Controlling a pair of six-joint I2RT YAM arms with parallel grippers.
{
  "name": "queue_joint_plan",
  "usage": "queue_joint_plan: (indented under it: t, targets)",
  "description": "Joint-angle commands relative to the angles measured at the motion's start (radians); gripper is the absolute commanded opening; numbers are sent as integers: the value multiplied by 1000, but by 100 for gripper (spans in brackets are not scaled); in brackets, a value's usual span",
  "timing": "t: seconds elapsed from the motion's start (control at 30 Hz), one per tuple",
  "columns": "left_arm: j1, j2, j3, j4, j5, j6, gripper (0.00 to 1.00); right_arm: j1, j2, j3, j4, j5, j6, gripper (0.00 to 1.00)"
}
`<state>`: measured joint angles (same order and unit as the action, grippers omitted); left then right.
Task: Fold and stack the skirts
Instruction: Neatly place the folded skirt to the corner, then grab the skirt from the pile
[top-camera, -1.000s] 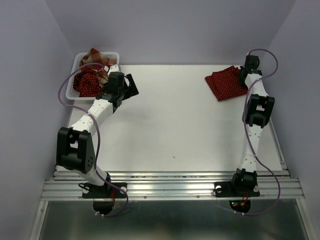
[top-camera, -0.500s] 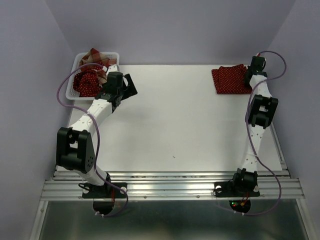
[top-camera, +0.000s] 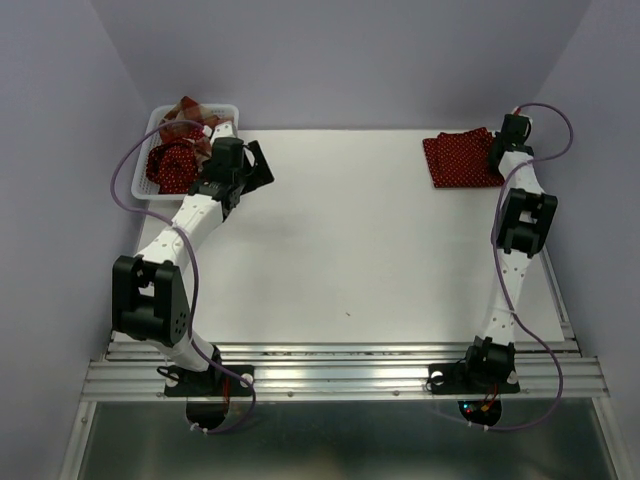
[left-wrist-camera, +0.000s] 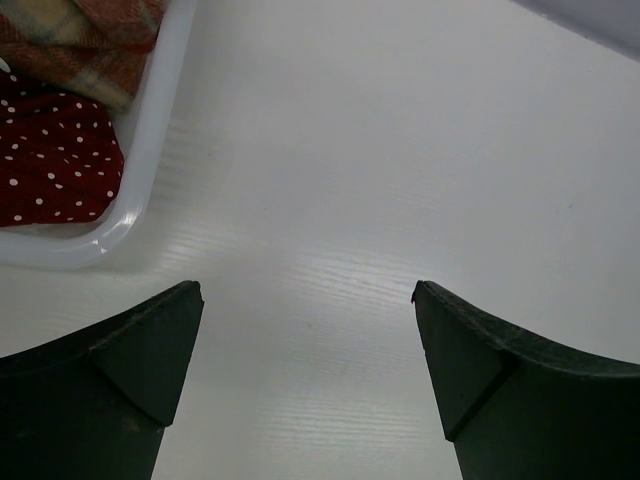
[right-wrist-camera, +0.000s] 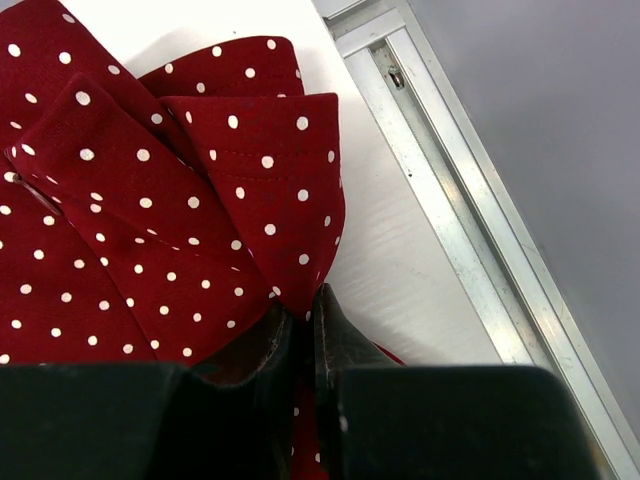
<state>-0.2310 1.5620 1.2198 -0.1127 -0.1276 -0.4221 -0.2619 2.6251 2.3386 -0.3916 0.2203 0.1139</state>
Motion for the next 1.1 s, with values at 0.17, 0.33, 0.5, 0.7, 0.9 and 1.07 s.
queue_joint_plan:
  t: [0.17,0.33,0.5,0.7,0.9,1.07]
  targets:
    - [13,-45,76,5,11,28,99,-10,-100,-73,0,68,24,9]
    - [18,-48,80,2,22,31,99,-10,-114,-93,2,53,7,28]
    - [21,-49,99,-7,20,40,99,-10,-128,-79,0,63,-25,62]
    - [21,-79,116,-4,26,45,99,-10,-230,-38,-10,8,-78,100]
    - [35,-121,129,-28,2,37,99,-10,-430,-117,-12,-77,-66,100]
    - [65,-134,149,-62,-27,32,99,-10,-617,-304,-13,-314,-13,100]
